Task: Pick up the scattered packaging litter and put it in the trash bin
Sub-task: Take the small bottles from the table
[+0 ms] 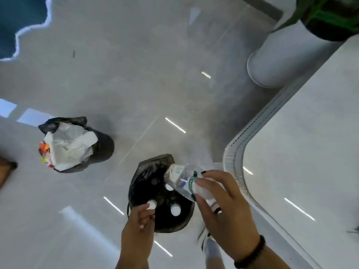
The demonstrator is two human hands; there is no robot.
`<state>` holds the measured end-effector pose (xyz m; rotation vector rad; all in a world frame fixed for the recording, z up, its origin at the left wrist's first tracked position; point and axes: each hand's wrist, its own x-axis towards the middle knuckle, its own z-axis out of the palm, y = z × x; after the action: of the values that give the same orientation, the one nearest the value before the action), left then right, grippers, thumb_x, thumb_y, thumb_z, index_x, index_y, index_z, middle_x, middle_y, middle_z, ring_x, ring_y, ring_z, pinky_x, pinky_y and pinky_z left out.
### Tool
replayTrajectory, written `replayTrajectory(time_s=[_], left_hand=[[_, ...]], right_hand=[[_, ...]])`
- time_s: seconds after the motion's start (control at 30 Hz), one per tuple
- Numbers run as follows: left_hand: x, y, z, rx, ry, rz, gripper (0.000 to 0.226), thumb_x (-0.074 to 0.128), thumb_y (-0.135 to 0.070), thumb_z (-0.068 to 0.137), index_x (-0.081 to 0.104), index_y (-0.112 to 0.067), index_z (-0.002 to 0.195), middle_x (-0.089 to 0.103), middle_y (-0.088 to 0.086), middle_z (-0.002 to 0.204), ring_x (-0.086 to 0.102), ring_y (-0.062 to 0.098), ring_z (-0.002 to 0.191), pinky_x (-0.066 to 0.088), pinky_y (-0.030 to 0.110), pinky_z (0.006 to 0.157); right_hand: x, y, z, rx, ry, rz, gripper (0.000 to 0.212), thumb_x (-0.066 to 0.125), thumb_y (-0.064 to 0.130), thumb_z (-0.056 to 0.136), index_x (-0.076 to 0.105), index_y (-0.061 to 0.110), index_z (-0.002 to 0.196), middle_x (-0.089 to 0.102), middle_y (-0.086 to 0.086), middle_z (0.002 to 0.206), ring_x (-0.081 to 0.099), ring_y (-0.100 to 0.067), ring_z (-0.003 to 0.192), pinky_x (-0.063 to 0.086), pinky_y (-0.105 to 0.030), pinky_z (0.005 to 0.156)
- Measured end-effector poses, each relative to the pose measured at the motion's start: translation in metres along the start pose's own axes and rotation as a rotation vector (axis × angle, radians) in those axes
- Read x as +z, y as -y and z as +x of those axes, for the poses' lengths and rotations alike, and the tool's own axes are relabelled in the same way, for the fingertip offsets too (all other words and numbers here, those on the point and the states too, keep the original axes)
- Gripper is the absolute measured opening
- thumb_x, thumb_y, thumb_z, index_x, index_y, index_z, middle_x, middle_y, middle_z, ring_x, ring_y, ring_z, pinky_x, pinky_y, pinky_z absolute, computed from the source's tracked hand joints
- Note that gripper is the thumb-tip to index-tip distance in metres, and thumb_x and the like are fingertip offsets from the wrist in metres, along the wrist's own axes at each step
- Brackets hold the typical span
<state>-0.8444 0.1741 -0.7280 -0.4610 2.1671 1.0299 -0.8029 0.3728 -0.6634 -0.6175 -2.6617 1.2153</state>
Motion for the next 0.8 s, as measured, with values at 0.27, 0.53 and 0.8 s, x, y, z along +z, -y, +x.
replayTrajectory(time_s=[0.27,0.53,0.8], left_hand=[[-0.054,0.046,0.073,-0.176,-0.050,-0.038,0.028,0.055,0.001,0.086,0.059,-0.022,0.101,0.071,-0.005,0.094,0.067,0.011,0.084,0.052,0.031,0.078],[-0.070,0.074,0.082,-0.325,-0.012,-0.061,0.026,0.062,-0.004,0.083,0.061,-0.025,0.097,0.072,-0.005,0.093,0.065,0.019,0.098,0.050,0.048,0.094],[-0.055,0.061,0.109,-0.348,0.049,-0.126,0.019,0.058,-0.011,0.082,0.060,-0.022,0.098,0.071,0.004,0.096,0.066,0.025,0.095,0.052,0.050,0.092]], right_hand=[[0.163,0.008,0.022,0.303,0.264,0.084,0.020,0.062,0.014,0.083,0.062,0.018,0.102,0.044,0.005,0.114,0.042,0.000,0.089,0.032,0.005,0.077],[0.197,-0.002,0.004,0.489,0.245,0.156,0.024,0.071,0.012,0.078,0.059,0.016,0.098,0.040,0.009,0.109,0.048,-0.003,0.084,0.035,0.005,0.073],[0.187,-0.042,-0.018,0.816,0.047,0.368,0.038,0.056,0.037,0.076,0.061,0.026,0.112,0.058,0.011,0.112,0.054,0.000,0.104,0.045,-0.017,0.087]])
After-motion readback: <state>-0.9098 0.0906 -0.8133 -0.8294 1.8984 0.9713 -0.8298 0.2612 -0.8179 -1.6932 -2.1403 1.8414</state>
